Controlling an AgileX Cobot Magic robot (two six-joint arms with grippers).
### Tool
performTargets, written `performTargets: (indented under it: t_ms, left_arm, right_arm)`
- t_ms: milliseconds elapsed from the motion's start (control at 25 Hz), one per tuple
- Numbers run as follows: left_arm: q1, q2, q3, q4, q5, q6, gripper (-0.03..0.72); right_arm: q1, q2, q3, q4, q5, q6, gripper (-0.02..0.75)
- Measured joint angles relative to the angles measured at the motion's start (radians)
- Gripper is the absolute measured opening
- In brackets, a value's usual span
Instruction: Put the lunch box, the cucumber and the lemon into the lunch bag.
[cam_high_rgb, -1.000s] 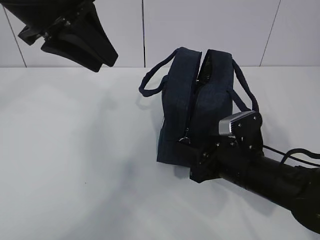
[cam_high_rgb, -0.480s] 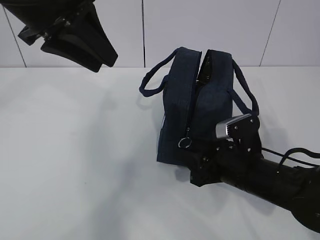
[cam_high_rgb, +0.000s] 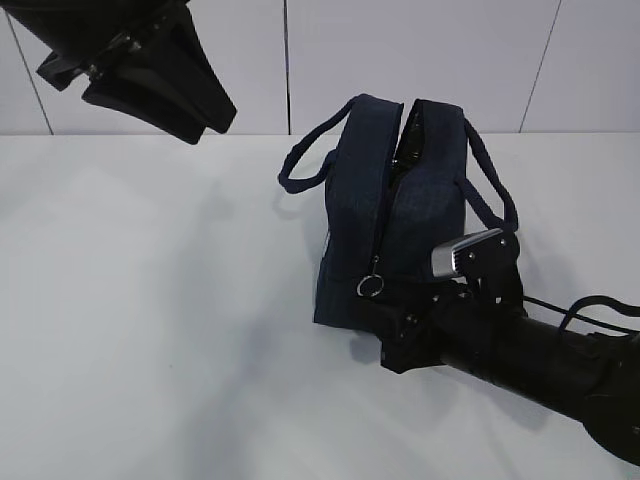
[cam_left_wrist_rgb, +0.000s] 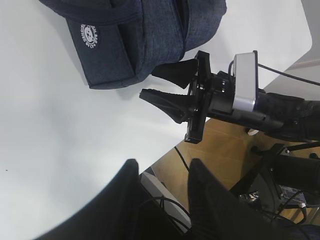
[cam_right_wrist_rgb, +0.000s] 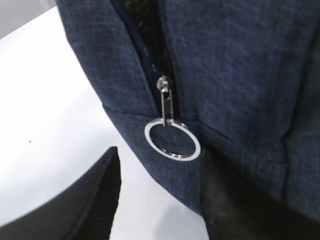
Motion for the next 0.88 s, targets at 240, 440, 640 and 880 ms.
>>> performTargets:
  t_ms: [240,440,640,880]
  left_arm:
    - [0.000,0.000,0.000,0.000,0.000,0.000,0.239]
    - [0.000,0.000,0.000,0.000,0.000,0.000,0.239]
    - [0.000,0.000,0.000,0.000,0.000,0.000,0.239]
    - [0.000,0.000,0.000,0.000,0.000,0.000,0.239]
  right_arm:
    - [0.000,0.000,0.000,-0.008,0.000,0.004,0.407]
    - [0.000,0.000,0.000,-0.022,0.023,0.006,0.407]
    - [0.000,0.000,0.000,-0.039,0.033,0.006,0.407]
    - [0.000,0.000,0.000,-0.041,0.033,0.006,0.407]
